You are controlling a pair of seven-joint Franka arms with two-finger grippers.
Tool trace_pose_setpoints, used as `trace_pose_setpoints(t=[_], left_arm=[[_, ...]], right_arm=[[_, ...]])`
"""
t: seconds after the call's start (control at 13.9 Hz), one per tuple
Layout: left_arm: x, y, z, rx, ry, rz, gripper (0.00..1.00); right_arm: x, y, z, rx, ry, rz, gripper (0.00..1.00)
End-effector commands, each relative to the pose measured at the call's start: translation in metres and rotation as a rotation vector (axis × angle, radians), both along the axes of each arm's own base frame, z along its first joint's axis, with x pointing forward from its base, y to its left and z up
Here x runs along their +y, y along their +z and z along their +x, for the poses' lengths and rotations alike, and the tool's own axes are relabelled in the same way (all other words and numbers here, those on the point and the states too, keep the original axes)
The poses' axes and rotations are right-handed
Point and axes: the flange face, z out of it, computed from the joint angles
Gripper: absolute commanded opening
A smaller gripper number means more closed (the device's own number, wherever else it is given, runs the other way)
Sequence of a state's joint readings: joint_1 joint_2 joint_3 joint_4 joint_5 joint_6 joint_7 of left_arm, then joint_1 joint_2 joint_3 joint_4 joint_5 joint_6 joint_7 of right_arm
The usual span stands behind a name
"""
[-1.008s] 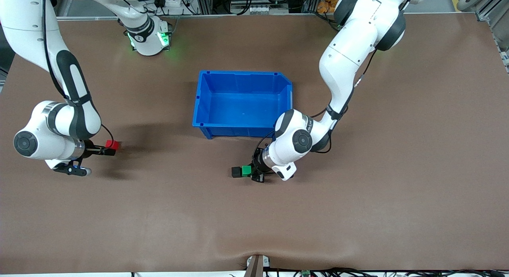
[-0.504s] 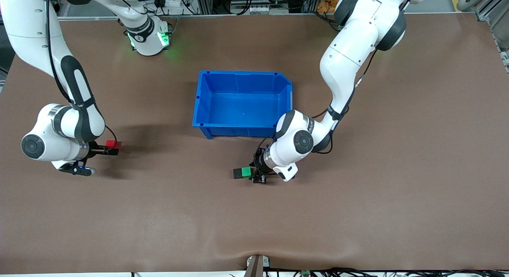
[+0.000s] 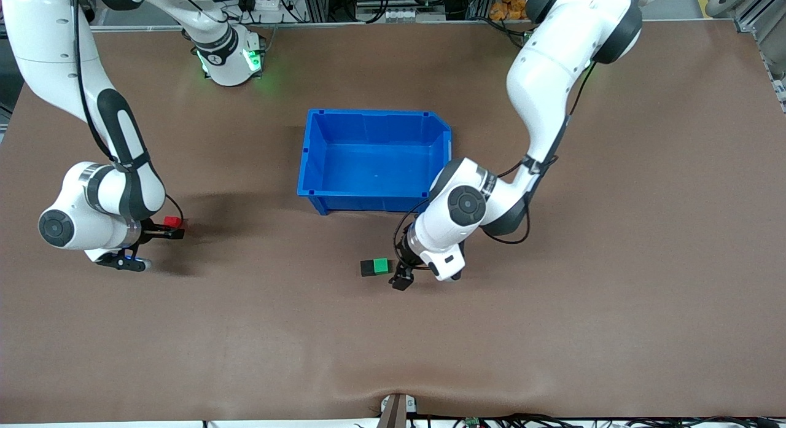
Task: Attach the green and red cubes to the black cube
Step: 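Press the green cube against the black cube while the right gripper grasps red, then open the left gripper and raise it away from the cubes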
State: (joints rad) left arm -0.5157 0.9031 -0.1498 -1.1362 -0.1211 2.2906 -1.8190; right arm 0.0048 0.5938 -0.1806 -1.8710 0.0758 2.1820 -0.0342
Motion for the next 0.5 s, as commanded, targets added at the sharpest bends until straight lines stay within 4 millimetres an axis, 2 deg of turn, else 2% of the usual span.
trace_pose_setpoints(t=[0.0, 0.14, 0.36, 0.43], left_arm=[[0.025, 0.052, 0.000, -0.012, -0.089, 0.069, 1.00], [0.050, 0.083, 0.008, -0.010, -0.089, 0.087, 1.00], [0.091, 0.132, 0.014, -0.015, -0.070, 0.152, 1.00], [0.105, 0.150, 0.014, -0.016, -0.064, 0.174, 1.00]], right_arm=[[-0.001, -0.002, 0.000, 0.003, -0.005, 0.018, 0.53], [-0.001, -0.002, 0.000, 0.004, -0.007, 0.018, 0.45], [-0.001, 0.000, 0.000, 0.006, -0.015, 0.016, 0.13], [0.000, -0.001, 0.000, 0.014, -0.018, 0.020, 0.06]])
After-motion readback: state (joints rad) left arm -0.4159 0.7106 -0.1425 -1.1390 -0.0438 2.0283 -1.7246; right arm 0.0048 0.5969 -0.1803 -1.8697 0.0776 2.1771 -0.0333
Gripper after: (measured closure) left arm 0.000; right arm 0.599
